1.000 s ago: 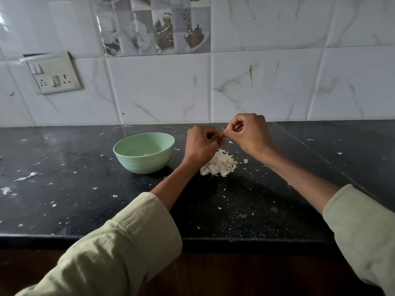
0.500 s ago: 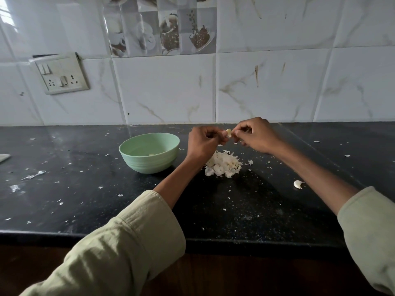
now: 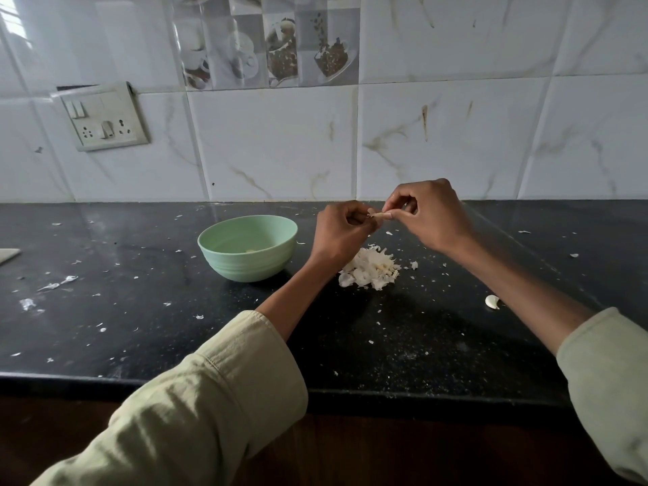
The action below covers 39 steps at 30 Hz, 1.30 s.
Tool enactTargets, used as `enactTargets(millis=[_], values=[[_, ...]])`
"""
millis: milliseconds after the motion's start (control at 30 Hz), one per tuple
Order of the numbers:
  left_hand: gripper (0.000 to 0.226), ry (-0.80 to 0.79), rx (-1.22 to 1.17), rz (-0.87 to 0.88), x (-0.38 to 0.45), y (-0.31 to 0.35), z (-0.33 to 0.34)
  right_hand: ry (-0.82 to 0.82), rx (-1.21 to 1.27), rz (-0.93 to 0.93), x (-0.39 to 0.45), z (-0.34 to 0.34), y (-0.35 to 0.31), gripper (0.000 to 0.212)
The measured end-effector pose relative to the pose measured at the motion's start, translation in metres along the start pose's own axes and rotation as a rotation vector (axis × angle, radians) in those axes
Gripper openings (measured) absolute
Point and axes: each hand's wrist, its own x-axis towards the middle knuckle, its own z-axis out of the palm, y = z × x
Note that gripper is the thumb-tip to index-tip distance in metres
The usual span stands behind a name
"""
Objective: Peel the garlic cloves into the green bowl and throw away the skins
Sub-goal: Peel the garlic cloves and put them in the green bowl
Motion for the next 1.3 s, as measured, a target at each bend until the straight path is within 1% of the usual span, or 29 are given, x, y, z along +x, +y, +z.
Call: enactTargets(millis=[233, 333, 467, 567, 667, 867, 1000, 1200, 1300], values=[[0.020, -0.015, 0.025, 0.069, 0.001, -0.004, 0.000, -0.090, -0.072, -0.065, 0.003, 0.000, 0.002, 0.009], [0.019, -0.036, 0.021, 0.058, 0.003, -0.005, -0.001, -0.107, -0.068, -0.087, 0.003, 0.000, 0.002, 0.007], [0.013, -0.087, -0.042, 0.042, 0.002, -0.004, -0.001, -0.160, -0.089, -0.119, 0.001, -0.003, 0.001, 0.003], [0.016, -0.099, -0.065, 0.034, 0.003, -0.004, -0.002, -0.182, -0.119, -0.167, 0.000, -0.004, 0.003, 0.008], [0.017, -0.115, -0.091, 0.009, 0.004, -0.004, -0.002, -0.207, -0.228, -0.232, 0.000, -0.006, 0.004, 0.016], [0.014, -0.128, -0.106, -0.008, 0.005, -0.003, -0.005, -0.164, -0.412, -0.318, -0.001, -0.005, 0.001, 0.023], [0.013, -0.132, -0.147, -0.021, 0.004, 0.000, -0.006, -0.106, -0.445, -0.356, -0.002, -0.005, -0.003, 0.018], [0.018, -0.143, -0.194, -0.040, 0.002, 0.003, -0.010, -0.046, -0.474, -0.337, -0.005, 0.001, -0.008, 0.013], [0.019, -0.133, -0.229, -0.042, 0.003, 0.003, -0.010, -0.005, -0.459, -0.288, -0.005, 0.002, -0.011, 0.016]])
